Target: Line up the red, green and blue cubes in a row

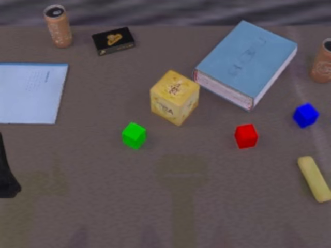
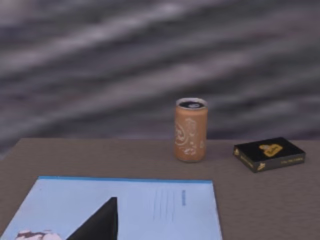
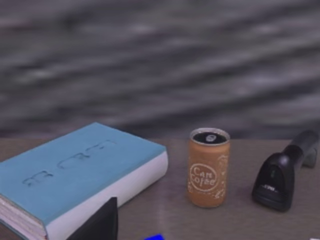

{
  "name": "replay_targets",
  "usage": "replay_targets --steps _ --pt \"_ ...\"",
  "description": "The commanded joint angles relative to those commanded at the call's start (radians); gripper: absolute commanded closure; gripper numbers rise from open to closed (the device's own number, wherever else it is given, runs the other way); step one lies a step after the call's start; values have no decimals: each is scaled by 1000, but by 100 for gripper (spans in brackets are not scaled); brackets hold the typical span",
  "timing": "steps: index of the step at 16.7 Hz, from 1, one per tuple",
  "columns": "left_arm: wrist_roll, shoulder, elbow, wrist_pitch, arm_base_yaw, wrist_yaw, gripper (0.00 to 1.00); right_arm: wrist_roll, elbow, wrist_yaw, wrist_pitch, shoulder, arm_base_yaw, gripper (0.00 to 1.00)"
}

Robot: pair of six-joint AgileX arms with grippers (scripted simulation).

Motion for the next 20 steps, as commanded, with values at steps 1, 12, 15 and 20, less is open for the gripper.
replay_targets --steps 1,12,15,20 --pt "0 0 0 0 0 0 0 0 0 0 0 0 0 0" --pt "0 0 0 0 0 0 0 52 503 -2 -313 572 116 0" --pt "0 0 0 0 0 0 0 80 755 -3 -478 923 173 0" --pt "0 0 0 0 0 0 0 129 1164 -2 -760 1472 266 0"
